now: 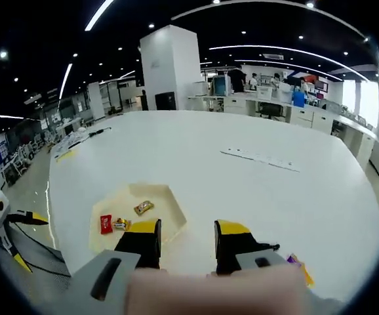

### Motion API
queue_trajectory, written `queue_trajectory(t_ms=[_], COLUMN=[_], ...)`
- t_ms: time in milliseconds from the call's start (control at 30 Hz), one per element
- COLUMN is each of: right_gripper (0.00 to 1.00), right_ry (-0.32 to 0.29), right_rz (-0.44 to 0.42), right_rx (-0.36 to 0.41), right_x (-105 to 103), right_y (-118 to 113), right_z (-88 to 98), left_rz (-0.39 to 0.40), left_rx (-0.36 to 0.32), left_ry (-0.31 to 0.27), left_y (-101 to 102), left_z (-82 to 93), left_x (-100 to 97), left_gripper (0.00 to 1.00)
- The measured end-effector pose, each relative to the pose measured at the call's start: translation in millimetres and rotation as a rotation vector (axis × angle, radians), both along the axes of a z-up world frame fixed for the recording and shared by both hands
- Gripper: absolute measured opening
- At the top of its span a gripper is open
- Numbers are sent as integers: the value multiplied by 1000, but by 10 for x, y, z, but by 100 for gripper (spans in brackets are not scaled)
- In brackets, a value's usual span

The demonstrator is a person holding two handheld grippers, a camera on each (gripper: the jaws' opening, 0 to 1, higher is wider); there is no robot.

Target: Place the target food into the container with the food tongs after gripping and lifting it, then release it inside without dropping or visibly crushing the food.

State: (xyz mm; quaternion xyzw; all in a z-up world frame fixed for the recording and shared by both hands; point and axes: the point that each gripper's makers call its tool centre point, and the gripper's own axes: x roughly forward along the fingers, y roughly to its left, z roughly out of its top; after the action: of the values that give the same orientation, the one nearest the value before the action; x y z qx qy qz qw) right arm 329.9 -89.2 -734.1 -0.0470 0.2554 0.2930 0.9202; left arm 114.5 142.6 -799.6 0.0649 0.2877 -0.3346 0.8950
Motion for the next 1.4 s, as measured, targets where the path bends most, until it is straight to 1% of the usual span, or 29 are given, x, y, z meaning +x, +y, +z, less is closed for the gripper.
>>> queue_trajectory(t_ms=[167,233,367,433,667,867,1100,1233,1400], right_gripper=[31,31,31,31,31,31,31,32,32], right_ry=[52,67,104,126,154,157,160,154,130], right_rz=[-42,-52,-46,-41,-57,-73,-101,-125,-161], right_rx=[2,8,20,8,7,13,11,5,-2], right_x=[-89,-114,-189,-233,-277,-316,-375,-396,-381], right_y=[-204,-243,-258,-259,-323,-407,-584,-719,-875], right_z=[-214,-275,-419,-499,-653,-655,-638,-607,-529], left_rz=[-2,-2,-2,-3,-3,-5,-6,-11,-12], left_rx=[2,3,7,8,13,16,19,20,19], left_ry=[2,4,7,9,15,19,22,25,26], left_y=[-1,0,1,1,3,1,2,-2,-4], left_z=[-5,-9,-16,-19,-31,-39,-44,-50,-47], left_x=[-3,-4,-7,-9,-15,-20,-24,-38,-38], left_gripper=[91,91,91,91,91,91,91,90,90])
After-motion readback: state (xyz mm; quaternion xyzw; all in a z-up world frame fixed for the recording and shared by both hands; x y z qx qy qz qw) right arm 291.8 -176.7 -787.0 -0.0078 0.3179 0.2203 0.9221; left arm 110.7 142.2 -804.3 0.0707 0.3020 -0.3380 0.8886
